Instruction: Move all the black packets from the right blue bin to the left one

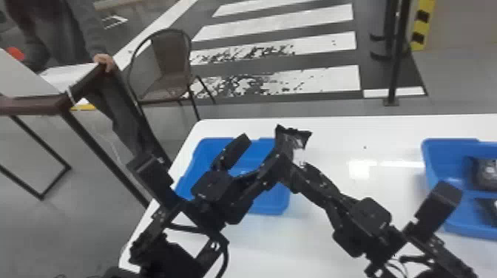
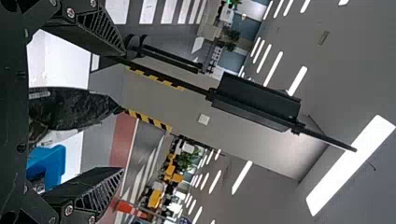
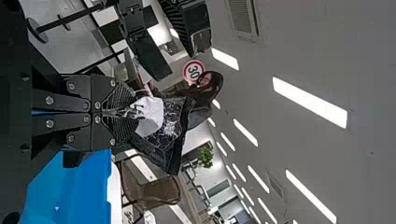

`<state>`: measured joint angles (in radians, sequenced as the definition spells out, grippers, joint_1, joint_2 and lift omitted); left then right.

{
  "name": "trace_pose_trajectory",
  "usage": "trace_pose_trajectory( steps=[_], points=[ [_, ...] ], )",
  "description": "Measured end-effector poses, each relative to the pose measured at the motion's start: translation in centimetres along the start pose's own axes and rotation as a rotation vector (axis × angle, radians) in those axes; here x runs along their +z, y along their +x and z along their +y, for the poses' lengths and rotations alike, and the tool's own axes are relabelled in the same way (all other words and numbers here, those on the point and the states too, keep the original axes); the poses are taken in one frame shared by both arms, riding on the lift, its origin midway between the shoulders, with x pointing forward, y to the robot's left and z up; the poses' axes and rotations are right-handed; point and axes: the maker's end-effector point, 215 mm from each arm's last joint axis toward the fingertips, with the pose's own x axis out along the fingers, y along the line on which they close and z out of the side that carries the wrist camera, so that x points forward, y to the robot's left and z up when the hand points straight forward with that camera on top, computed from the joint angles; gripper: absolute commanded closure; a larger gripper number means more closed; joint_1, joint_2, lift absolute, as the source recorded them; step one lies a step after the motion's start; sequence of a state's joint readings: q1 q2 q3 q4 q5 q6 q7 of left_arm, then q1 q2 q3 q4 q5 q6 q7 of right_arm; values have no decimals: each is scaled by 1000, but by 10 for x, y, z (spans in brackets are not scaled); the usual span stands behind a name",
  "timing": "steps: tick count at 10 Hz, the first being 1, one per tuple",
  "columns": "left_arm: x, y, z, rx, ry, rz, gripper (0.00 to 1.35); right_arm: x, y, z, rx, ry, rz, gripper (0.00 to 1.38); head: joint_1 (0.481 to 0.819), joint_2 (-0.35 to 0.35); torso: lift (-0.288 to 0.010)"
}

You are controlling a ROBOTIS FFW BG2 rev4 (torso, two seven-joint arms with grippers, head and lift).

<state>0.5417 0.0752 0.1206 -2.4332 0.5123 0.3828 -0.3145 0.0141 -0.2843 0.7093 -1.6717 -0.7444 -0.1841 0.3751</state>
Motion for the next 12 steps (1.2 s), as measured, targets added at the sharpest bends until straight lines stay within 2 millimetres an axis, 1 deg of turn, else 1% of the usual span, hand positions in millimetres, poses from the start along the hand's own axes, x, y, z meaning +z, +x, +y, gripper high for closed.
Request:
trace_pose_trajectory(
  steps=[2, 3, 5, 7, 10, 12],
  points=[
    [-15, 4, -10, -31, -21, 52, 176, -6, 2, 6, 11, 13, 9, 1181, 695, 333, -140],
    [-17, 4, -9, -29, -15, 61, 180, -9, 4, 11, 22, 23, 14, 1181, 695, 336, -140],
    [-13, 2, 3, 4, 33, 55, 180, -17, 6, 21, 40, 46, 26, 1181, 695, 350, -140],
    [-13, 0, 13, 35, 71, 56, 180, -19, 6, 22, 41, 54, 29, 1181, 695, 350, -140],
    [-25, -2, 17, 45, 63, 100, 190, -19, 6, 22, 40, 57, 29, 1181, 695, 350, -140],
    [-34, -2, 16, 42, 47, 129, 206, -23, 8, 29, 53, 66, 38, 1181, 695, 350, -140]
  ],
)
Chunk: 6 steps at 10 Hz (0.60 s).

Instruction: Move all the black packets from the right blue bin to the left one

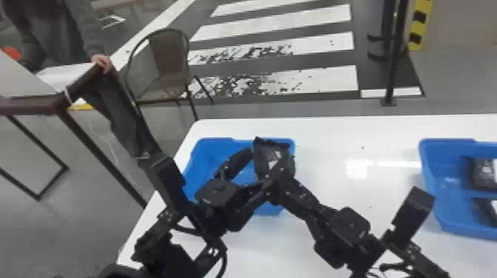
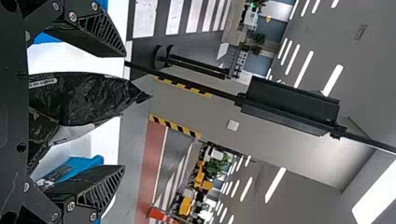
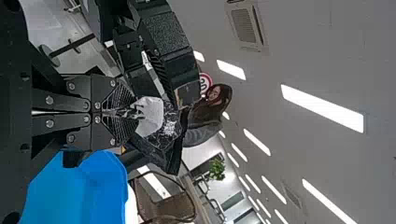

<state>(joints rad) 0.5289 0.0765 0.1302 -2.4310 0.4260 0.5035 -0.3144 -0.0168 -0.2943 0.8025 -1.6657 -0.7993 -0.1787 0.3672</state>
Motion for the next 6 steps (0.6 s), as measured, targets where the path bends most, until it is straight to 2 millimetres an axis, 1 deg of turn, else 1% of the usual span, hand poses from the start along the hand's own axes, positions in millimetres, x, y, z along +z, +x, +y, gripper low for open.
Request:
trace_pose_trajectory(
  steps=[1, 2, 4, 6],
  points=[
    [-4, 0, 1, 2, -2, 13, 506, -2, 1, 2, 5, 4, 5, 1181, 695, 350, -140],
    [-6, 0, 2, 9, 2, 20, 995, -3, 1, 3, 7, 6, 8, 1181, 695, 350, -140],
    [-12, 1, 3, 35, 0, 30, 1208, -4, 1, 3, 6, 13, 9, 1181, 695, 350, -140],
    [-8, 0, 1, 42, 4, 11, 1217, -4, 1, 2, 3, 25, 6, 1181, 695, 350, -140]
  ],
)
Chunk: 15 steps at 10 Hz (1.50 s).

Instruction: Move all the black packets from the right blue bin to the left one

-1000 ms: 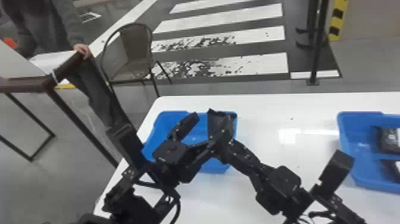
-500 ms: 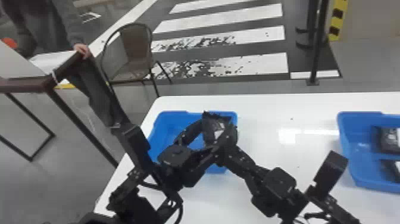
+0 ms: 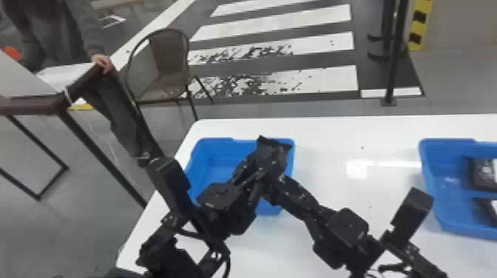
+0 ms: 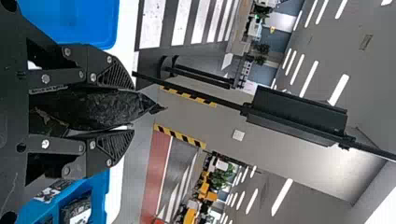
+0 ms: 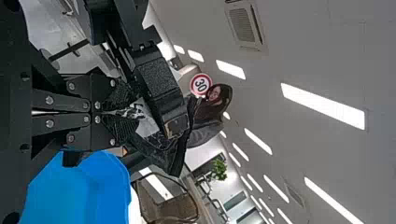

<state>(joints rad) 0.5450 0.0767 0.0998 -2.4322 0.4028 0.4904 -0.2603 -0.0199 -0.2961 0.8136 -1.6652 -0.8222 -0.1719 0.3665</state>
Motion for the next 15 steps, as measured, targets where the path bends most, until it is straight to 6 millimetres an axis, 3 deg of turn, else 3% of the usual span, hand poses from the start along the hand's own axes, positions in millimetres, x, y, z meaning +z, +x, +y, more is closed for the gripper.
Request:
trace_pose_trajectory(
  steps=[2, 4, 5, 6, 9, 10, 11, 12, 13, 15],
  points=[
    [7, 0, -3, -3, 12, -22, 1217, 1, 0, -1, -3, 12, -4, 1105, 695, 350, -140],
    [14, 1, 0, 9, 40, -43, 1217, -2, -2, -6, -21, 65, -15, 234, 695, 350, -140],
    [18, 3, 14, 56, 71, -54, 1217, -2, -4, -11, -36, 82, -24, 30, 695, 350, -140],
    [15, 10, 39, 113, 103, -68, 1217, 3, -9, -20, -58, 87, -41, 88, 695, 350, -140],
    [-4, 30, 146, 351, 261, -117, 1216, 23, -26, -42, -119, 93, -94, 104, 695, 350, -140],
    [-11, 36, 177, 407, 314, -118, 901, 28, -29, -46, -130, 91, -106, 101, 695, 350, -140],
    [-19, 38, 197, 440, 331, -115, 285, 36, -32, -53, -140, 78, -119, 91, 695, 350, -140],
    [-21, 36, 202, 438, 332, -120, -2, 49, -40, -66, -163, 40, -133, 76, 695, 350, -140],
    [-21, 36, 196, 398, 333, -127, 82, 63, -52, -84, -200, -4, -132, 78, 695, 350, -140],
    [-12, 36, 171, 294, 293, -183, 102, 96, -86, -123, -299, -115, -80, 82, 695, 313, -140]
  ],
)
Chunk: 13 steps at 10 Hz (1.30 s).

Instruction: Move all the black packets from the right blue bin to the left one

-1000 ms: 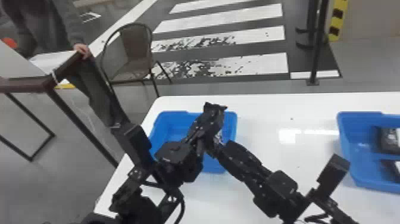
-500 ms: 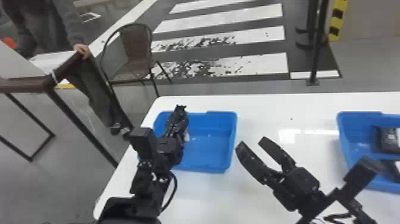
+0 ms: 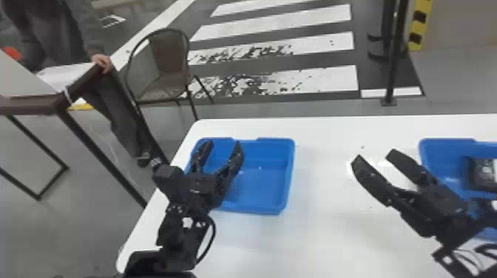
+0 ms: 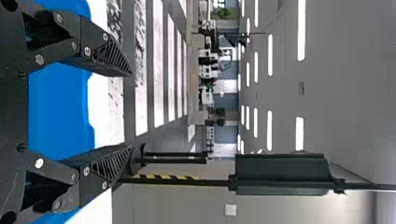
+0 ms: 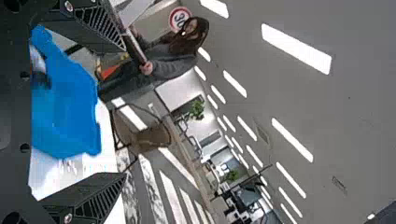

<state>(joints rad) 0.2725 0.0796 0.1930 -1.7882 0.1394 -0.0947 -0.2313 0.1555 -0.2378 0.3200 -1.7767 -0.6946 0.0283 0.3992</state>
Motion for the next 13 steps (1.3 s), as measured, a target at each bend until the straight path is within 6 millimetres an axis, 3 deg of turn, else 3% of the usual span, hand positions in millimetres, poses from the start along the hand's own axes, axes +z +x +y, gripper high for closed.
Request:
trace_pose_trajectory(
  steps=[3, 6, 8, 13],
  points=[
    [53, -41, -44, -71, -109, -102, 107, 58, -38, -79, -181, -197, 87, 82, 695, 176, -140],
    [90, -77, -63, -96, -181, -149, 113, 82, -95, -142, -425, -284, 262, 81, 695, 54, -140],
    [95, -83, -63, -95, -186, -148, 113, 69, -128, -157, -534, -259, 391, 82, 695, 12, -140],
    [98, -89, -66, -97, -189, -150, 114, 37, -178, -190, -746, -203, 599, 82, 695, -41, -140]
  ],
)
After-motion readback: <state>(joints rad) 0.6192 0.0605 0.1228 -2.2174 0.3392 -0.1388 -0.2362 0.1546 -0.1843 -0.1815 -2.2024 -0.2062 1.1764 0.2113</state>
